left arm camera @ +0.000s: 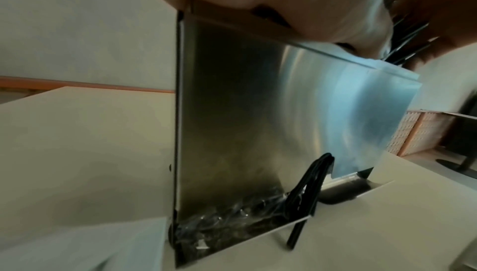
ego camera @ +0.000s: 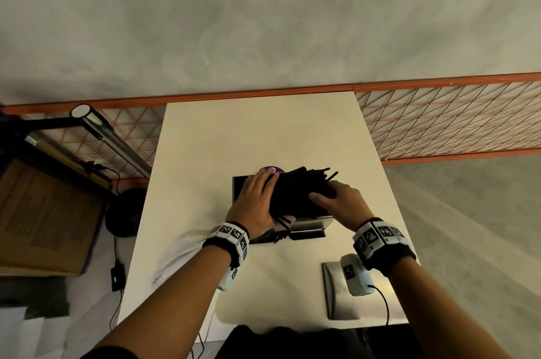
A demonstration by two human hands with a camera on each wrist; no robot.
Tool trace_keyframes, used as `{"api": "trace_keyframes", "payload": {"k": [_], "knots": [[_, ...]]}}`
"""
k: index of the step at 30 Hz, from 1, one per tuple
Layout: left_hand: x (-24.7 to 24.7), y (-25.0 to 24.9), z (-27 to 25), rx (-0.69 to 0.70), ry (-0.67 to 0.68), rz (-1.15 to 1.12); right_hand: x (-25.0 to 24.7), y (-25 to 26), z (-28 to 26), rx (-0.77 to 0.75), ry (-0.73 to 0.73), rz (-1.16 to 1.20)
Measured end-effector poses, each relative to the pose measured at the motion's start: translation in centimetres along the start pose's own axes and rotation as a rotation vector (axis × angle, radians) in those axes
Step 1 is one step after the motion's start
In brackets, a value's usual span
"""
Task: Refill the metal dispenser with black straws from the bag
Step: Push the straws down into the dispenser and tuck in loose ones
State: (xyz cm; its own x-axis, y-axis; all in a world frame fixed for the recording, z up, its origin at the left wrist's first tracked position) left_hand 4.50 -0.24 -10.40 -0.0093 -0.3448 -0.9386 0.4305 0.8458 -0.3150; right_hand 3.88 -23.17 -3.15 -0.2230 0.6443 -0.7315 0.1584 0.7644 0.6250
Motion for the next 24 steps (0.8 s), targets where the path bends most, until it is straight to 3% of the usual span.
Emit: {"api": "trace_keyframes", "payload": {"k": [16, 20, 24], "knots": [[-0.1, 0.0, 0.2, -0.048, -0.008, 0.048, 1.1, 2.2, 1.0, -0.010, 0.407, -0.299], [-0.1, 0.1, 0.2, -0.055, -0.008, 0.052, 1.6, 2.8, 1.3, -0.053, 0.425, -0.464], [-0.1, 0.1, 0.3, -0.068, -0.015, 0.046, 2.1, 3.2, 1.7, -0.159, 0.362, -0.482]]}}
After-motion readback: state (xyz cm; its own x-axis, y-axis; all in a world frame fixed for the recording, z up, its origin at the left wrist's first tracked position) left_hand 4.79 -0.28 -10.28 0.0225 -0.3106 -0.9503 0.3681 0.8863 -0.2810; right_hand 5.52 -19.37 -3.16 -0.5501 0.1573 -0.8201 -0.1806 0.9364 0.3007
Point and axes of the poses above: each hand's wrist, its own z-axis towards the middle knuckle, its own x-axis out of the palm, y = z × x, the point moved 3 cm from there along z, towards the middle knuckle, and after that the axes turned 1 degree about -y, right-handed, at the moved point
